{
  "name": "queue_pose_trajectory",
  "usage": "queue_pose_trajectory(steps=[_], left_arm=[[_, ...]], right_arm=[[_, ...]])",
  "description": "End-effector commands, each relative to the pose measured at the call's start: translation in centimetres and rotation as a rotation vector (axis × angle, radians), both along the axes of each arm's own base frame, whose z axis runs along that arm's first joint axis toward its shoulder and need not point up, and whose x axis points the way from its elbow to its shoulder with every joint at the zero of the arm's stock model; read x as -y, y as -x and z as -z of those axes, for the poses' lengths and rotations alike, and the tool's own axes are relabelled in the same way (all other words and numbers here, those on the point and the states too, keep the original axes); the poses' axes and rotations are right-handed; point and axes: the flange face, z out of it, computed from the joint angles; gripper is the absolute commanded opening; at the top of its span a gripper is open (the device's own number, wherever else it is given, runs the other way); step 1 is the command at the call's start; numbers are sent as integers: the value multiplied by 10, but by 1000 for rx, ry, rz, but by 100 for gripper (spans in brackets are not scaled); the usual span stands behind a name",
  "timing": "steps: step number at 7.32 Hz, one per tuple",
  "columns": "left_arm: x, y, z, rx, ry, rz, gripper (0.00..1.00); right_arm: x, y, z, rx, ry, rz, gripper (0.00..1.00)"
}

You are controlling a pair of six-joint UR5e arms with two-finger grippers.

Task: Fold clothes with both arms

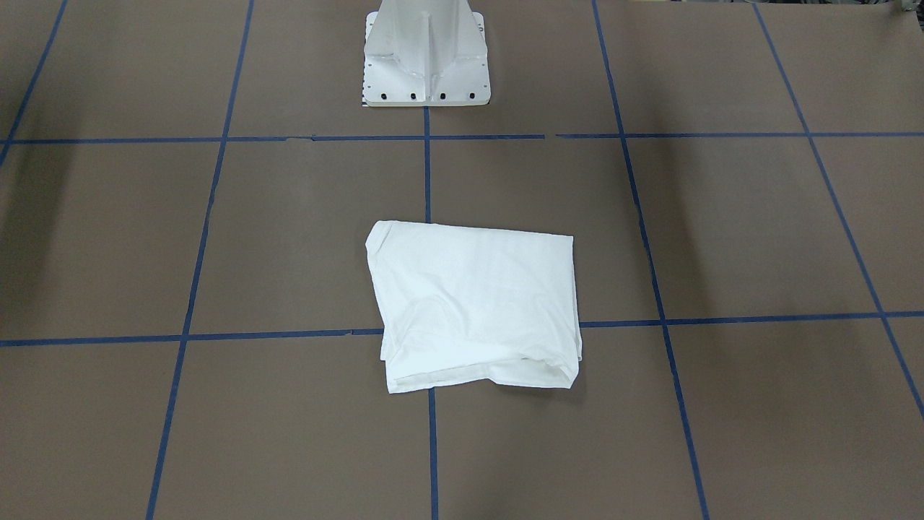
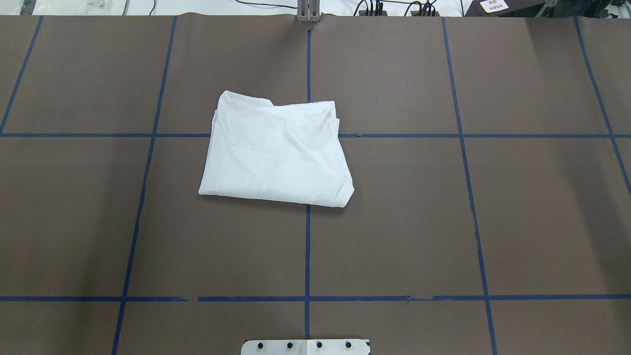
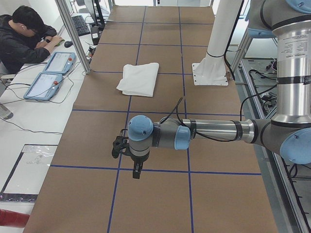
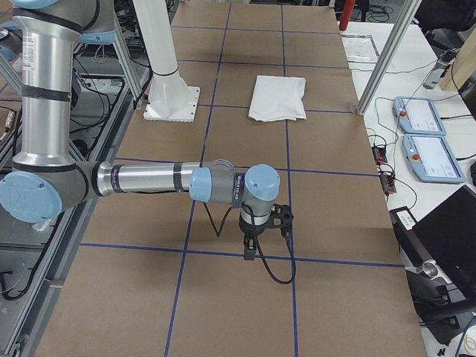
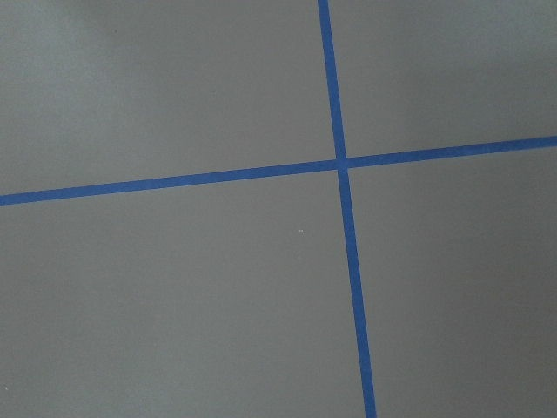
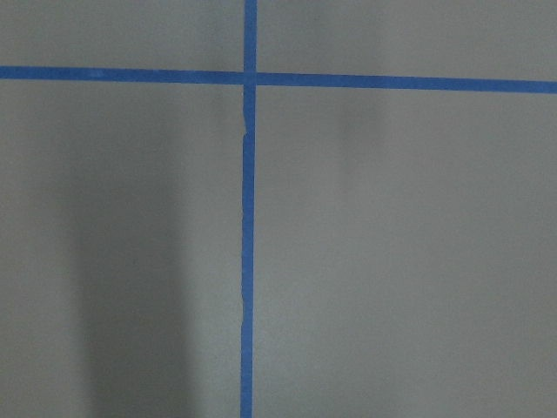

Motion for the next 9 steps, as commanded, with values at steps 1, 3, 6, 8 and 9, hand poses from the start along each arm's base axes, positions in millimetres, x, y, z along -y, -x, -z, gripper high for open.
queue_pose_trajectory(steps=[1,3,6,8,9], left_arm=[[-2,0,-2,0,5,1,100],[-2,0,-3,1,6,1,100],[-7,1,-6,5,13,1,100],[-7,3,-8,34,16,4,100],[-6,2,-8,34,14,2,100]], right_arm=[[0,0,0,0,2,0,100],[-1,0,-1,-2,5,-2,100],[-1,0,-1,0,5,-2,100],[-2,0,-2,1,7,-3,100],[-2,0,-2,3,7,-3,100]])
